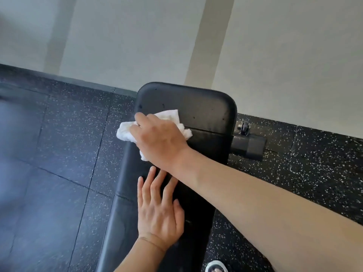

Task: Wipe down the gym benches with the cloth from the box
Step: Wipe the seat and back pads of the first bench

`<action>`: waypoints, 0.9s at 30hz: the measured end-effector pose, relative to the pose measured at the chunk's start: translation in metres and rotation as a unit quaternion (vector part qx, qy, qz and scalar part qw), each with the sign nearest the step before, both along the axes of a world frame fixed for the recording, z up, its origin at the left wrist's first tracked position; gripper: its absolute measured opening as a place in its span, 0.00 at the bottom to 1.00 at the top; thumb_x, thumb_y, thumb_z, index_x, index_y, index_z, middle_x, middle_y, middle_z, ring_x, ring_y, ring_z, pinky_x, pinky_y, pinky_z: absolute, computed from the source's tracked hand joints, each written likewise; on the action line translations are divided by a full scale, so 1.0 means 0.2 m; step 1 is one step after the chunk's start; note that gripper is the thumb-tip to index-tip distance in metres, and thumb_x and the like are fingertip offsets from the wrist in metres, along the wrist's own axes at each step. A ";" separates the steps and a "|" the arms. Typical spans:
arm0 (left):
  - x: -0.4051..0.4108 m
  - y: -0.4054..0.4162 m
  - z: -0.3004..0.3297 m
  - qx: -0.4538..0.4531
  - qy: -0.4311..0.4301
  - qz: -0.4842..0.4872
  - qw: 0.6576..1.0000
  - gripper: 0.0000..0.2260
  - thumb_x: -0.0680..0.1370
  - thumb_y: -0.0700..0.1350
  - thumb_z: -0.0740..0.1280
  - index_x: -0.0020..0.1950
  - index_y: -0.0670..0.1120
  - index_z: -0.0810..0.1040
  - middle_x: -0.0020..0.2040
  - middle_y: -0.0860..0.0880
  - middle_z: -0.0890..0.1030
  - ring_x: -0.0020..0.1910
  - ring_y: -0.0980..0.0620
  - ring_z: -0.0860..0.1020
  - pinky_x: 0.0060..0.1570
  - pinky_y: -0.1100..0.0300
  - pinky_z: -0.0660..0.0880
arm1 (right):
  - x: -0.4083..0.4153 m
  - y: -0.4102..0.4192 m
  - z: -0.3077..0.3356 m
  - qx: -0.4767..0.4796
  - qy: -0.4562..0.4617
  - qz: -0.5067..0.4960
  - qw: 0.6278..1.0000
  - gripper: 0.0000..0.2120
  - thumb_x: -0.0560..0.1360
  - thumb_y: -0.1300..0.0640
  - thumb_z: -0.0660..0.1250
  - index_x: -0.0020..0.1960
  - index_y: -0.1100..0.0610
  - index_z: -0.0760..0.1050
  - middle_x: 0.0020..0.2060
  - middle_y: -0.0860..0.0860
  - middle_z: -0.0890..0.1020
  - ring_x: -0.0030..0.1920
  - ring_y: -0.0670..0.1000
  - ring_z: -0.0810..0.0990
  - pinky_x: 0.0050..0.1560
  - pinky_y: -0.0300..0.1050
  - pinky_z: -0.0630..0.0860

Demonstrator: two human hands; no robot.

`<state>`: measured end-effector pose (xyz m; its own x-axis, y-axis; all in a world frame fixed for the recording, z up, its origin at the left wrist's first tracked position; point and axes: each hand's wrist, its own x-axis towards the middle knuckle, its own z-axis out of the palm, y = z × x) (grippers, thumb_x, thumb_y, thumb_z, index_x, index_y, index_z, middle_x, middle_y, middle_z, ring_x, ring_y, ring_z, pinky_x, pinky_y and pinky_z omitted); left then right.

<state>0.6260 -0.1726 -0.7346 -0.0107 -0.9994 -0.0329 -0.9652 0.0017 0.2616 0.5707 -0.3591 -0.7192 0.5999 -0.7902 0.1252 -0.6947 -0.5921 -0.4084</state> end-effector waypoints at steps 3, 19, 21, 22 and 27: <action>0.00 -0.01 0.01 -0.001 0.002 -0.004 1.000 0.25 0.75 0.46 0.60 0.73 0.46 0.70 0.76 0.42 0.68 0.81 0.35 0.61 0.80 0.33 0.53 | 0.05 -0.02 0.01 0.007 0.004 0.029 1.000 0.05 0.76 0.60 0.67 0.51 0.52 0.78 0.51 0.50 0.78 0.46 0.52 0.79 0.34 0.48 0.65; 0.01 -0.01 0.04 0.017 0.017 -0.014 1.000 0.29 0.75 0.49 0.63 0.77 0.49 0.70 0.79 0.45 0.67 0.81 0.37 0.62 0.78 0.32 0.56 | -0.34 0.13 0.05 -0.015 0.015 0.011 1.000 0.07 0.76 0.53 0.74 0.52 0.53 0.81 0.43 0.51 0.78 0.39 0.53 0.79 0.32 0.50 0.76; 0.02 -0.01 0.05 0.022 0.018 -0.014 0.999 0.31 0.74 0.48 0.64 0.78 0.50 0.69 0.79 0.45 0.67 0.82 0.37 0.61 0.78 0.33 0.56 | -0.13 0.06 0.04 -0.013 0.006 0.015 1.000 0.07 0.76 0.53 0.74 0.52 0.54 0.82 0.43 0.53 0.79 0.40 0.55 0.80 0.32 0.51 0.76; 0.02 -0.01 0.06 0.026 0.017 -0.014 0.999 0.32 0.73 0.48 0.65 0.78 0.50 0.69 0.80 0.44 0.67 0.82 0.37 0.61 0.79 0.33 0.56 | -0.02 0.02 0.05 -0.010 0.001 0.017 1.000 0.07 0.76 0.53 0.73 0.52 0.55 0.82 0.44 0.53 0.79 0.40 0.56 0.80 0.33 0.51 0.75; 0.02 -0.02 0.06 0.042 0.025 -0.018 0.999 0.32 0.73 0.48 0.67 0.78 0.50 0.68 0.79 0.44 0.68 0.82 0.37 0.60 0.79 0.33 0.55 | 0.27 -0.06 0.04 0.001 0.011 0.049 0.999 0.07 0.79 0.52 0.70 0.53 0.55 0.81 0.48 0.53 0.79 0.46 0.55 0.80 0.36 0.46 0.65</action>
